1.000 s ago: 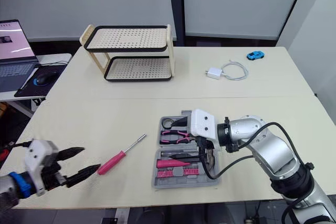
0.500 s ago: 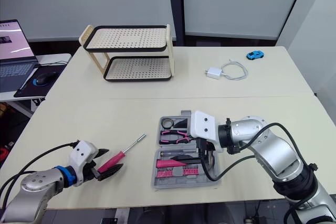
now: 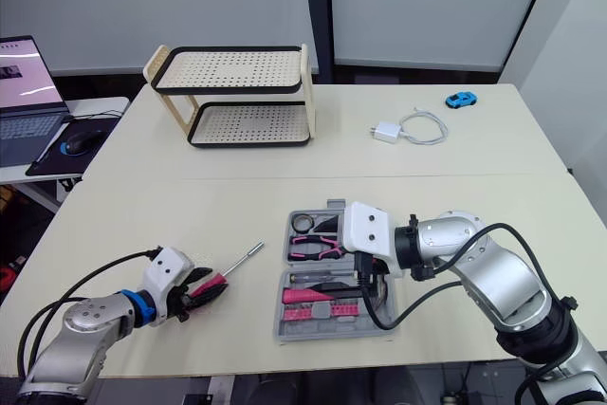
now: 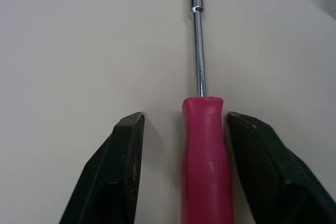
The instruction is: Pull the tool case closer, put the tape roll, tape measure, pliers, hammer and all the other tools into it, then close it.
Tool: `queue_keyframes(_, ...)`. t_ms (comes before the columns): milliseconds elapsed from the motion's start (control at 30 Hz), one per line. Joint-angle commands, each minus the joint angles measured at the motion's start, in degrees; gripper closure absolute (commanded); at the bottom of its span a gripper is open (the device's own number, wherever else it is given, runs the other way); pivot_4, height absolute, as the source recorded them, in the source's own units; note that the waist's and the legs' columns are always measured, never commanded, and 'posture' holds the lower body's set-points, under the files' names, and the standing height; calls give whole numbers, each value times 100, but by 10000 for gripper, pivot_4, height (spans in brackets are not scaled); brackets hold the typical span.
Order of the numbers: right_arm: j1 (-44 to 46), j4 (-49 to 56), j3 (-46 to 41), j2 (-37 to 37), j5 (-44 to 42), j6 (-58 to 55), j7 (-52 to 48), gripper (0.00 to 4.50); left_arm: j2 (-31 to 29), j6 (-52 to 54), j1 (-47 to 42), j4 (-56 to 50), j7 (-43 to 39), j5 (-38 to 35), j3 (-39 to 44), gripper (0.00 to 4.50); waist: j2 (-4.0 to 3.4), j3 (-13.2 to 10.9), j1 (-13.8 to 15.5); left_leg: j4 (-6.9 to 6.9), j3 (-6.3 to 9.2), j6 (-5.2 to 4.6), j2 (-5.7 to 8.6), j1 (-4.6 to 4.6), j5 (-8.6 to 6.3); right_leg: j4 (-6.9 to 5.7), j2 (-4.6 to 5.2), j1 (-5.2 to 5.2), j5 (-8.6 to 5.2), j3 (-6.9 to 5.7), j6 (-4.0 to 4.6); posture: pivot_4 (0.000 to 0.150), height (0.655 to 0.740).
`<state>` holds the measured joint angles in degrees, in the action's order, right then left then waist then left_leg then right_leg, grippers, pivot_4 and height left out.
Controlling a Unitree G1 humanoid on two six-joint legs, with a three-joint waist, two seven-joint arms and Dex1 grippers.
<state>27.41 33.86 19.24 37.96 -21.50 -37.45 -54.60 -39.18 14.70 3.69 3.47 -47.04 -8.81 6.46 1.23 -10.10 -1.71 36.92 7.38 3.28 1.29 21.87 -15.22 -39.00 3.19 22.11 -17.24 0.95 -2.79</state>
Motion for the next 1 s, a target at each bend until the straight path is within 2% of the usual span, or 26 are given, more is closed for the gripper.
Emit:
queue_keyframes(33,54,230,-81,11,-14,34,44,0,-101,109,53,77,27,56,-11,33241,0,0,-1,0,0,0,0,0,0,0,0,0,0,0,0,1500,7400)
queue_keyframes(100,60,239,-82,17,-24,36,27,0,-179,147,125,-6,-43,-25,87,37769,0,0,-3,0,0,0,0,0,0,0,0,0,0,0,0,1500,7400)
queue_keyframes(300,103,183,-122,106,6,76,-41,0,-515,341,323,-680,-583,-560,344,37710,-2,-1,-17,-2,0,0,-1,1,0,0,-1,3,0,1,0,1500,7400)
queue_keyframes(467,-14,186,-268,406,38,207,-158,0,-1373,1023,425,-2057,-1419,-1196,477,37710,4,-6,26,1,7,0,-7,9,0,2,4,3,0,-3,0,1500,7400)
queue_keyframes(633,-207,352,-458,867,-137,88,-354,0,-2060,1660,214,-3155,-1913,-1648,143,37710,-8,-12,3,-1,-7,-1,-1,7,0,6,9,-1,0,5,0,1500,7400)
queue_keyframes(833,-499,683,-759,1516,-285,-345,-484,0,-1726,3025,-1041,-4203,-1348,-1893,-1231,37710,-12,-17,7,2,-31,-1,5,8,0,2,-7,-5,-1,-2,-1,1500,7400)
queue_keyframes(1000,-832,999,-1100,1911,-521,-684,-448,0,-1178,3833,-1638,-4340,-788,-1634,-2429,37710,-9,-18,-19,2,-36,-1,6,6,0,1,-12,-5,-1,1,-1,1500,7400)
